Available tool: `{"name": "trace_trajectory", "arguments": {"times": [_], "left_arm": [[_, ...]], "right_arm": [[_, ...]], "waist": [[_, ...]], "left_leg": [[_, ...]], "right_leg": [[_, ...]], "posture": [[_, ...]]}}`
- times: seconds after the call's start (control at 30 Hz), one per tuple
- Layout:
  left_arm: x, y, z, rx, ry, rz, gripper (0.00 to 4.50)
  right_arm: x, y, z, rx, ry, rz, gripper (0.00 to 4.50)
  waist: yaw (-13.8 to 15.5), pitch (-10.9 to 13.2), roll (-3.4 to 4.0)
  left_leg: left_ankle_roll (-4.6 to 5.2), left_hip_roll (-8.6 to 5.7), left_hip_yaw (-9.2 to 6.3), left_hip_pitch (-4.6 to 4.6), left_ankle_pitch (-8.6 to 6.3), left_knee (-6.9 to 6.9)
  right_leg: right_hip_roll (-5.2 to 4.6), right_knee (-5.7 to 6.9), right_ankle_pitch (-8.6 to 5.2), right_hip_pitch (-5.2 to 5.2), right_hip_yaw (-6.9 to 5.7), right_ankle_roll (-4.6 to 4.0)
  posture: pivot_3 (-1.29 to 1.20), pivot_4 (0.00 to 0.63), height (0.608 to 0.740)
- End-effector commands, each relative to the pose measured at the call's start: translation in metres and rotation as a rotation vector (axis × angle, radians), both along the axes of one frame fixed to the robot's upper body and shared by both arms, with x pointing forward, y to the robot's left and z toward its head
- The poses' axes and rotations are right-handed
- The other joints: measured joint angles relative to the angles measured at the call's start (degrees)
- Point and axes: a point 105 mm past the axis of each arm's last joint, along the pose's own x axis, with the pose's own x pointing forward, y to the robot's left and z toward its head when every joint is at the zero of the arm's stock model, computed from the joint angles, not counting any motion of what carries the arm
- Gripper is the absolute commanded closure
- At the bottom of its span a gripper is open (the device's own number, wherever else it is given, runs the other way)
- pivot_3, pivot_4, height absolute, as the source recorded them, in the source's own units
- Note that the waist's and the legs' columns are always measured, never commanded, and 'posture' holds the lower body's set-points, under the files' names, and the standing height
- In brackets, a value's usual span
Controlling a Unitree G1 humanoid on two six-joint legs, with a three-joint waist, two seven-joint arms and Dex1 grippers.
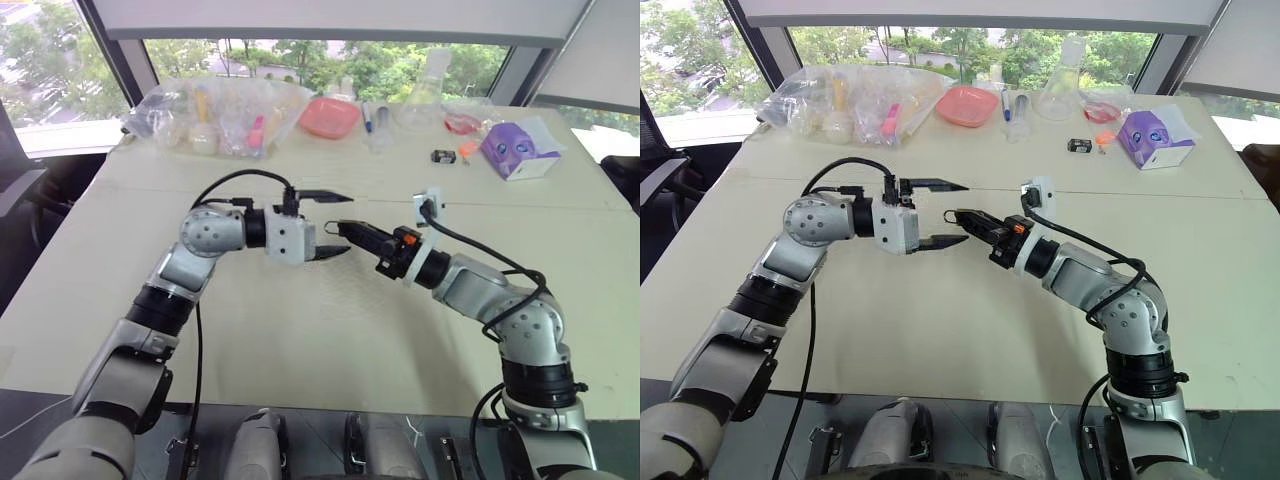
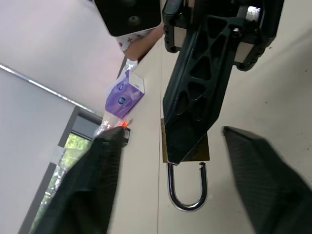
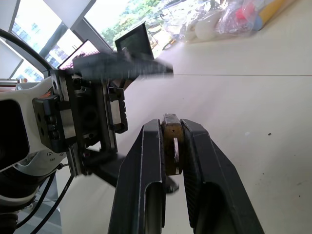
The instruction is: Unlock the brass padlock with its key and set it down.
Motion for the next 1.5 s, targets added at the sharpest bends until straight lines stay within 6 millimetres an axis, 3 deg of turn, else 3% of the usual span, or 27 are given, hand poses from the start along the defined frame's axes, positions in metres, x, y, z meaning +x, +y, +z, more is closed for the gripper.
{"name": "trace_trajectory", "arguments": {"times": [0.03, 0.2, 0.37, 1.0, 1.3, 1.5], "left_arm": [[0.005, 0.012, 0.019, -0.111, 0.09, 0.058, 0.03], [0.003, 0.032, 0.025, -0.241, 0.463, 0.095, 0.03], [0.014, 0.045, 0.03, -0.353, 0.601, 0.169, 0.03], [0.027, 0.023, 0.007, -0.293, 0.586, 0.177, 0.03], [0.036, 0.023, 0.028, -0.397, 0.574, 0.181, 0.03], [0.034, 0.027, 0.023, -0.381, 0.579, 0.2, 0.03]], "right_arm": [[0.0, -0.001, 0.014, 0.018, -0.054, -0.011, 4.5], [0.004, -0.009, 0.015, 0.03, -0.048, -0.044, 4.5], [0.006, -0.01, 0.018, 0.053, -0.044, -0.042, 4.5], [-0.013, 0.003, 0.03, 0.079, -0.068, 0.068, 4.5], [-0.019, 0.006, 0.024, 0.069, -0.05, 0.09, 4.5], [-0.016, 0.005, 0.021, 0.066, -0.038, 0.076, 4.5]], "waist": [[-0.03, 0.0, 0.0], [-0.5, 0.0, 0.01], [-0.66, 0.01, 0.01], [-1.09, 0.01, 0.01], [-1.15, 0.01, 0.01], [-1.17, 0.01, 0.01]], "left_leg": [[0.0, 0.0, 0.0, 0.0, 0.0, 0.0], [-0.03, 0.03, -0.04, 0.0, 0.02, -0.01], [-0.05, 0.01, -0.09, 0.01, 0.03, -0.01], [-0.12, 0.01, -0.05, 0.01, 0.07, -0.02], [-0.11, 0.0, -0.05, 0.0, 0.06, -0.03], [-0.11, 0.0, -0.06, 0.01, 0.06, -0.03]], "right_leg": [[0.0, 0.0, 0.0, 0.0, 0.0, 0.0], [0.01, 0.01, 0.0, -0.01, 0.0, 0.0], [0.0, 0.03, 0.0, 0.01, 0.01, 0.0], [0.01, 0.03, 0.0, 0.0, 0.0, 0.0], [0.0, 0.02, 0.0, -0.01, 0.0, 0.0], [0.0, 0.03, 0.0, -0.01, 0.0, 0.0]], "posture": [[0.0, 0.15, 0.739], [0.0, 0.15, 0.739], [0.0, 0.15, 0.739], [0.0, 0.15, 0.739], [0.0, 0.15, 0.739], [0.0, 0.15, 0.739]]}}
